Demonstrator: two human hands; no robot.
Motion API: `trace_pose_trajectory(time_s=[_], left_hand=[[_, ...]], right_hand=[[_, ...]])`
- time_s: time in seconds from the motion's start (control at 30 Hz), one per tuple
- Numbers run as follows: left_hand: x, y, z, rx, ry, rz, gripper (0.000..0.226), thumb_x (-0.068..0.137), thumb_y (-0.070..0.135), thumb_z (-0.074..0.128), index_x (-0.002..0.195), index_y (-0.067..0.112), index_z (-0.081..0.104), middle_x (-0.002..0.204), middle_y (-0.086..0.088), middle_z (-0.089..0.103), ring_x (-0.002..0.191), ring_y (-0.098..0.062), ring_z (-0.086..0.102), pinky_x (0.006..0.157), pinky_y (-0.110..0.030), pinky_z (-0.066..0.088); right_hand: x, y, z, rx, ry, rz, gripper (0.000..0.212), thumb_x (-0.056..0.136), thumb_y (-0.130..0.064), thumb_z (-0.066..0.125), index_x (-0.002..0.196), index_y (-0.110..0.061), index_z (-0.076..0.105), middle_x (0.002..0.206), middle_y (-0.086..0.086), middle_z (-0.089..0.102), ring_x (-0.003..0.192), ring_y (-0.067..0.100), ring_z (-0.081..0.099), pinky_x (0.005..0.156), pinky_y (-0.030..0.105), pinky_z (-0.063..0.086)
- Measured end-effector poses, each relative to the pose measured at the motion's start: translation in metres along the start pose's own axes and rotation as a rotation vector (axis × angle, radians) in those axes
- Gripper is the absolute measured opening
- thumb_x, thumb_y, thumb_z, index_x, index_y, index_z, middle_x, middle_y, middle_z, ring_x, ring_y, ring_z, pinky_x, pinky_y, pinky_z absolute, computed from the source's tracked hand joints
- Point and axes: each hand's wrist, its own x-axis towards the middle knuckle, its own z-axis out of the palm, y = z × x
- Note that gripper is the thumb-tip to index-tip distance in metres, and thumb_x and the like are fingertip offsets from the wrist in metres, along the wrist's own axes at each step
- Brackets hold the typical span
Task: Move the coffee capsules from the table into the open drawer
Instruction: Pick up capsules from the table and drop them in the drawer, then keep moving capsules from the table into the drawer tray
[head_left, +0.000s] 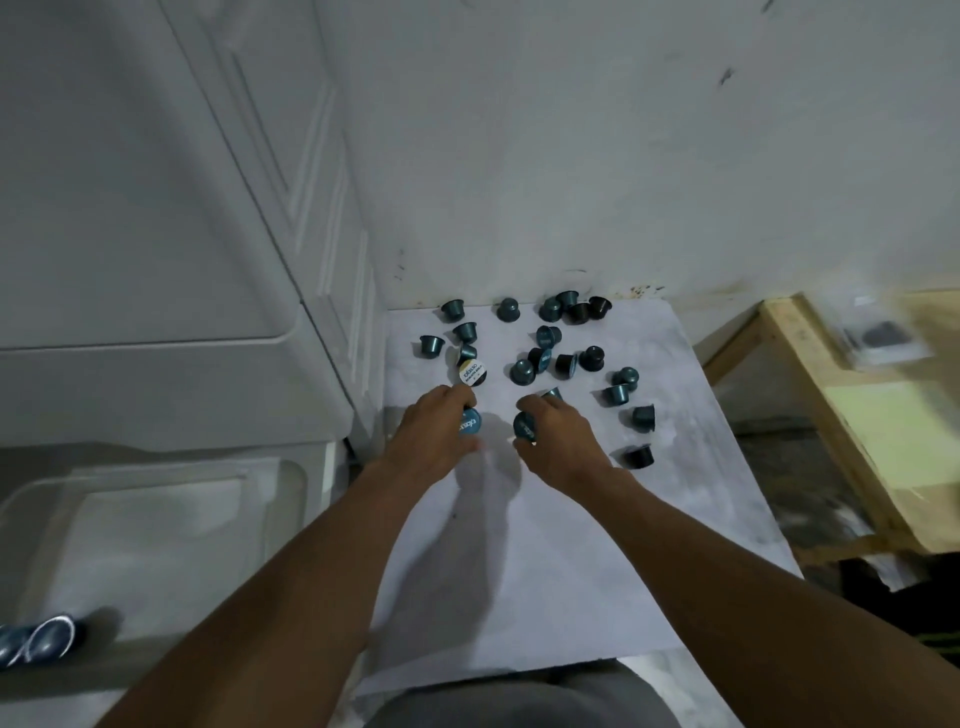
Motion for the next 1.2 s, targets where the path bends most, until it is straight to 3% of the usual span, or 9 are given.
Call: trace_pose_trajectory(time_s=[0.33, 0.47, 0.67, 0.83, 0.97, 1.07, 1.2], left_hand=[[-0.045, 0.029, -0.009, -0.323, 0.235, -0.042, 0.047, 0.068, 0.013, 0.083, 0.11, 0.023, 0.063, 0.109, 0.0, 0.065, 0.096, -0.017, 0.062, 0.09, -0.033, 0.051], [-0.079, 0.042, -0.015, -0.388, 0.321, -0.05, 0.044, 0.067, 0.009, 0.082, 0.107, 0.02, 0.066, 0.104, 0.006, 0.064, 0.092, -0.009, 0.059, 0.079, -0.019, 0.046], [-0.15, 0.045, -0.036, -0.424, 0.473, -0.044, 0.038, 0.068, 0.014, 0.081, 0.102, 0.02, 0.066, 0.094, 0.01, 0.063, 0.08, -0.002, 0.058, 0.064, 0.001, 0.04], [-0.202, 0.02, -0.063, -0.381, 0.559, -0.064, 0.034, 0.075, 0.01, 0.076, 0.107, 0.014, 0.064, 0.098, 0.005, 0.063, 0.076, 0.001, 0.054, 0.061, 0.007, 0.035], [-0.234, -0.015, -0.083, -0.343, 0.607, -0.076, 0.032, 0.073, 0.012, 0.078, 0.102, 0.014, 0.064, 0.094, 0.009, 0.061, 0.083, -0.002, 0.054, 0.064, 0.006, 0.036], [-0.25, -0.049, -0.1, -0.319, 0.6, -0.06, 0.033, 0.072, 0.015, 0.079, 0.101, 0.015, 0.065, 0.096, 0.008, 0.064, 0.087, -0.004, 0.057, 0.066, 0.005, 0.037], [-0.268, -0.098, -0.128, -0.3, 0.56, -0.056, 0.033, 0.071, 0.015, 0.08, 0.101, 0.016, 0.065, 0.095, 0.009, 0.063, 0.085, -0.003, 0.055, 0.064, 0.006, 0.035]], right_hand=[[-0.042, -0.004, -0.03, 0.068, 0.16, -0.006, 0.045, 0.08, -0.022, 0.07, 0.123, -0.016, 0.058, 0.117, 0.01, 0.059, 0.105, 0.029, 0.057, 0.087, 0.034, 0.046], [-0.069, -0.012, -0.039, 0.133, 0.215, -0.031, 0.043, 0.076, -0.02, 0.072, 0.118, -0.016, 0.062, 0.118, 0.011, 0.061, 0.103, 0.028, 0.059, 0.089, 0.039, 0.05], [-0.108, -0.047, -0.045, 0.205, 0.254, -0.161, 0.043, 0.073, -0.017, 0.075, 0.115, -0.016, 0.064, 0.113, 0.01, 0.065, 0.103, 0.027, 0.06, 0.089, 0.035, 0.048], [-0.137, -0.097, -0.043, 0.329, 0.239, -0.252, 0.047, 0.076, -0.013, 0.075, 0.121, -0.013, 0.06, 0.115, 0.005, 0.063, 0.104, 0.017, 0.057, 0.084, 0.02, 0.039], [-0.154, -0.143, -0.033, 0.368, 0.221, -0.309, 0.033, 0.076, -0.007, 0.073, 0.107, -0.005, 0.063, 0.105, 0.009, 0.065, 0.092, 0.021, 0.059, 0.083, 0.029, 0.048], [-0.157, -0.178, -0.013, 0.4, 0.202, -0.338, 0.035, 0.074, -0.007, 0.075, 0.107, -0.008, 0.064, 0.104, 0.007, 0.065, 0.089, 0.023, 0.062, 0.084, 0.035, 0.053], [-0.155, -0.229, 0.018, 0.335, 0.195, -0.354, 0.035, 0.073, -0.009, 0.076, 0.106, -0.011, 0.065, 0.107, 0.006, 0.067, 0.098, 0.022, 0.06, 0.082, 0.023, 0.044]])
